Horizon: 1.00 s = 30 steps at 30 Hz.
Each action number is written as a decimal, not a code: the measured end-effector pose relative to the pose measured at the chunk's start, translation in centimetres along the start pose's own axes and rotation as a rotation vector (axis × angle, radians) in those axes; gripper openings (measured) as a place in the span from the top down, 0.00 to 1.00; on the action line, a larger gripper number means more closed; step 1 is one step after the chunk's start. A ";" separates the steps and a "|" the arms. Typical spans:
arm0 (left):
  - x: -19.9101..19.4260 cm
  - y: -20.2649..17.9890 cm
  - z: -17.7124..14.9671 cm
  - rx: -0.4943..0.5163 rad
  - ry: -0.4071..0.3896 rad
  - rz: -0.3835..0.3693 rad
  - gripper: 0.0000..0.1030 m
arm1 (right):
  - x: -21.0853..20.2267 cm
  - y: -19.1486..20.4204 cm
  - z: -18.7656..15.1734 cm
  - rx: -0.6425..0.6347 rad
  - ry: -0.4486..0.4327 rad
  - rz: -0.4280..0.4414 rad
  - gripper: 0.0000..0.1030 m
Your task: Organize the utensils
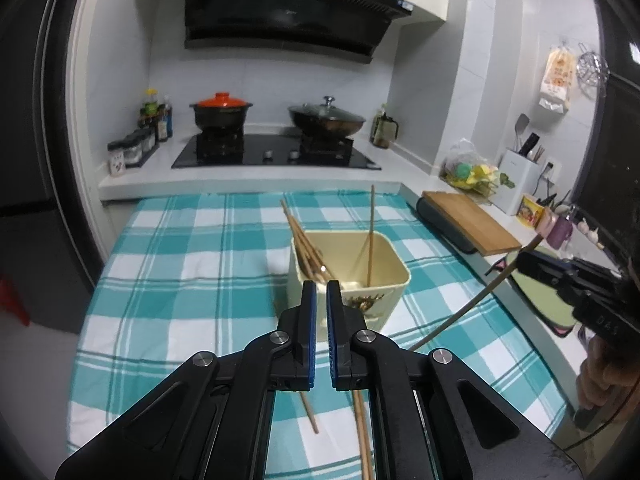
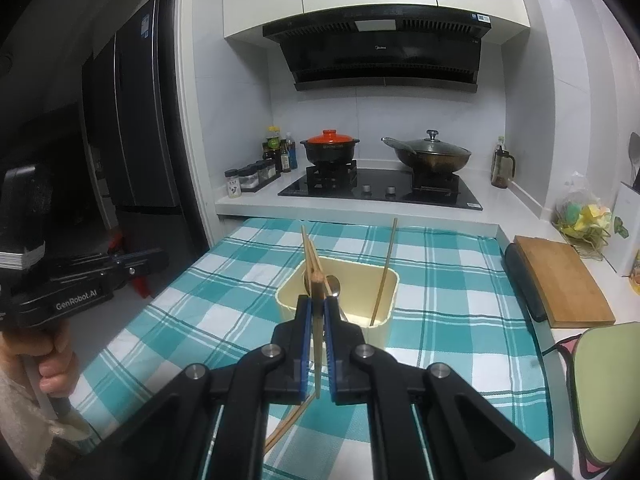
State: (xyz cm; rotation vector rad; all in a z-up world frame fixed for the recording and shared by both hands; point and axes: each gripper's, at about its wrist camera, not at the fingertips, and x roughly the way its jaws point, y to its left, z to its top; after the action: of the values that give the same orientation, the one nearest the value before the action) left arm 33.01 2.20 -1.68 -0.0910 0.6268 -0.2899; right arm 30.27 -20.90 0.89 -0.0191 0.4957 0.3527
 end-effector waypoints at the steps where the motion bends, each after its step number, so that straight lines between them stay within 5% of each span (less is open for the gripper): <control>1: 0.9 0.4 -0.4 -0.009 0.050 -0.012 0.84 | -0.3 -0.1 0.0 0.001 -0.003 0.000 0.94; 2: 2.1 0.7 -1.0 -0.013 0.112 -0.020 0.67 | -0.6 -0.1 0.0 0.003 -0.007 0.000 0.94; 4: 5.0 1.1 -3.0 -0.008 0.210 -0.013 0.54 | -1.3 -0.3 -0.1 0.007 -0.010 0.004 0.94; 8: 10.7 0.5 -7.7 0.017 0.342 0.017 0.54 | -2.6 -0.8 -0.8 0.015 -0.009 0.013 0.94; 12: 15.3 -0.5 -10.9 0.080 0.403 0.135 0.56 | -3.5 -1.8 -1.7 0.046 -0.005 0.018 0.94; 16: 17.5 -0.6 -13.1 0.078 0.461 0.151 0.84 | -4.5 -2.7 -2.5 0.073 -0.006 0.016 0.94; 19: 17.1 -1.0 -14.0 0.107 0.439 0.164 0.94 | -5.2 -3.2 -3.0 0.082 -0.007 0.011 0.94; 30: 7.3 -2.1 -20.6 0.106 0.433 0.115 0.96 | -7.2 -4.9 -4.7 0.121 -0.015 -0.003 0.94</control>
State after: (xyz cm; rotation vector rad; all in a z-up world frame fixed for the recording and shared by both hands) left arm 25.98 -1.84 -22.11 0.1136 1.0405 -0.2318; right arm 23.82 -28.36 -0.25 0.0996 0.5018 0.3189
